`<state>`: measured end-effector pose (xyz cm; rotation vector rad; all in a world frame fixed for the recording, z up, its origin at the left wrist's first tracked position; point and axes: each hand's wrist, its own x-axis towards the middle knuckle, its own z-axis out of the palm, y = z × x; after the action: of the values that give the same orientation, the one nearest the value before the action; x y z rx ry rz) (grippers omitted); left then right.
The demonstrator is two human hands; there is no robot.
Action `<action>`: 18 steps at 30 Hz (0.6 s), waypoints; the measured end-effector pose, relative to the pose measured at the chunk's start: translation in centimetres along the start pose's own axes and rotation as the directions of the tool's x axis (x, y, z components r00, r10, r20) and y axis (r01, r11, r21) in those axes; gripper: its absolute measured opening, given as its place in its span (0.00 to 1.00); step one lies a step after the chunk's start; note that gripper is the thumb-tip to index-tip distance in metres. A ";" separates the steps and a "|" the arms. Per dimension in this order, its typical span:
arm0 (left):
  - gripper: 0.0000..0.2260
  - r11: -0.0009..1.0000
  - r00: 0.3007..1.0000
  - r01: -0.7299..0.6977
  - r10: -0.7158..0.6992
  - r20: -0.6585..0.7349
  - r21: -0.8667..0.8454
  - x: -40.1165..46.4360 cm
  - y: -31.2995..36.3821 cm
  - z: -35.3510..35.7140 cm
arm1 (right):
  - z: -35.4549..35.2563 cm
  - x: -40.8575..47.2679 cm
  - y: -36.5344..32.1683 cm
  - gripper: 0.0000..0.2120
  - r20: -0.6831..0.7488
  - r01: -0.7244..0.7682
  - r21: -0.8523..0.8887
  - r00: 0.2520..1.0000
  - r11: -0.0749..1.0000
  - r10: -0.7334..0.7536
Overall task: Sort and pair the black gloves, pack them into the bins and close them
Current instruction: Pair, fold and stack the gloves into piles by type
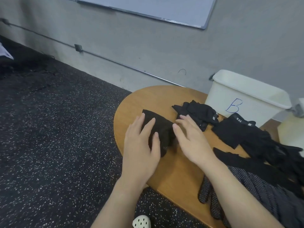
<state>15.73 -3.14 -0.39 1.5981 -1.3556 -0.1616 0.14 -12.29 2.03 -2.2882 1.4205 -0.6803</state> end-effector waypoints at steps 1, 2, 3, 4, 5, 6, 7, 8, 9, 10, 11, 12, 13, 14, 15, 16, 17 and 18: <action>0.18 0.998 0.998 -0.062 0.062 0.004 -0.007 -0.3 0.8 0.1 | -1.1 0.6 0.7 0.24 -0.036 0.019 -0.046 0.999 0.999 -0.020; 0.18 0.993 0.992 -0.120 0.120 0.025 -0.016 -0.7 1.6 0.5 | -2.2 1.4 1.6 0.20 -0.058 0.034 -0.096 0.998 0.995 -0.040; 0.19 0.985 0.983 -0.169 0.171 0.062 -0.028 -1.2 2.5 0.9 | -3.2 2.2 2.5 0.17 -0.064 0.046 -0.144 0.996 0.988 -0.056; 0.19 0.977 0.970 -0.209 0.213 0.115 -0.046 -1.7 3.4 1.5 | -4.1 2.9 3.4 0.15 -0.055 0.049 -0.190 0.997 0.981 -0.060; 0.20 0.969 0.953 -0.237 0.246 0.178 -0.068 -2.2 4.1 2.2 | -4.9 3.5 4.2 0.15 -0.034 0.043 -0.230 0.998 0.972 -0.052; 0.19 0.963 0.933 -0.253 0.267 0.243 -0.089 -2.8 4.6 2.9 | -5.5 3.9 4.8 0.16 0.001 0.035 -0.260 0.999 0.965 -0.036; 0.19 0.961 0.911 -0.257 0.277 0.304 -0.106 -3.2 4.9 3.6 | -5.8 4.2 5.4 0.18 0.044 0.031 -0.281 0.999 0.959 -0.019; 0.19 0.961 0.892 -0.252 0.277 0.357 -0.115 -3.5 5.1 4.3 | -5.9 4.4 5.9 0.20 0.086 0.033 -0.302 0.996 0.953 -0.007; 0.19 0.964 0.876 -0.240 0.266 0.401 -0.115 -3.7 5.0 4.9 | -5.8 4.5 6.3 0.22 0.116 0.035 -0.324 0.993 0.946 0.003; 0.19 0.968 0.865 -0.228 0.252 0.433 -0.106 -3.8 5.0 5.4 | -5.7 4.6 6.7 0.24 0.131 0.030 -0.342 0.991 0.939 0.016; 0.19 0.971 0.859 -0.222 0.238 0.453 -0.088 -3.8 4.8 5.9 | -5.5 4.6 7.0 0.25 0.134 0.022 -0.352 0.991 0.936 0.027; 0.20 0.973 0.857 -0.221 0.226 0.464 -0.065 -3.8 4.7 6.2 | -5.4 4.7 7.3 0.25 0.131 0.015 -0.357 0.991 0.934 0.034; 0.20 0.975 0.855 -0.219 0.213 0.473 -0.044 -3.7 4.5 6.4 | -5.2 4.7 7.6 0.25 0.128 0.015 -0.362 0.991 0.932 0.034; 0.20 0.976 0.853 -0.215 0.202 0.481 -0.029 -3.6 4.5 6.6 | -5.0 4.7 7.7 0.24 0.125 0.021 -0.373 0.992 0.927 0.028; 0.20 0.977 0.850 -0.213 0.194 0.490 -0.018 -3.6 4.4 6.7 | -4.8 4.7 7.9 0.23 0.122 0.033 -0.391 0.992 0.920 0.017; 0.20 0.977 0.845 -0.214 0.189 0.500 -0.007 -3.6 4.4 6.8 | -4.6 4.7 8.0 0.22 0.116 0.047 -0.412 0.993 0.910 0.001; 0.20 0.976 0.840 -0.219 0.185 0.510 0.008 -3.6 4.4 6.9 | -4.5 4.8 8.0 0.20 0.105 0.061 -0.434 0.994 0.899 -0.017; 0.20 0.975 0.836 -0.223 0.181 0.519 0.020 -3.6 4.4 7.0 | -4.4 4.8 8.1 0.18 0.087 0.071 -0.455 0.996 0.888 -0.035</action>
<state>6.99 -3.75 -2.36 1.5196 -1.9586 -0.4367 -6.46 -20.33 2.35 -2.6810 1.6228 -0.2819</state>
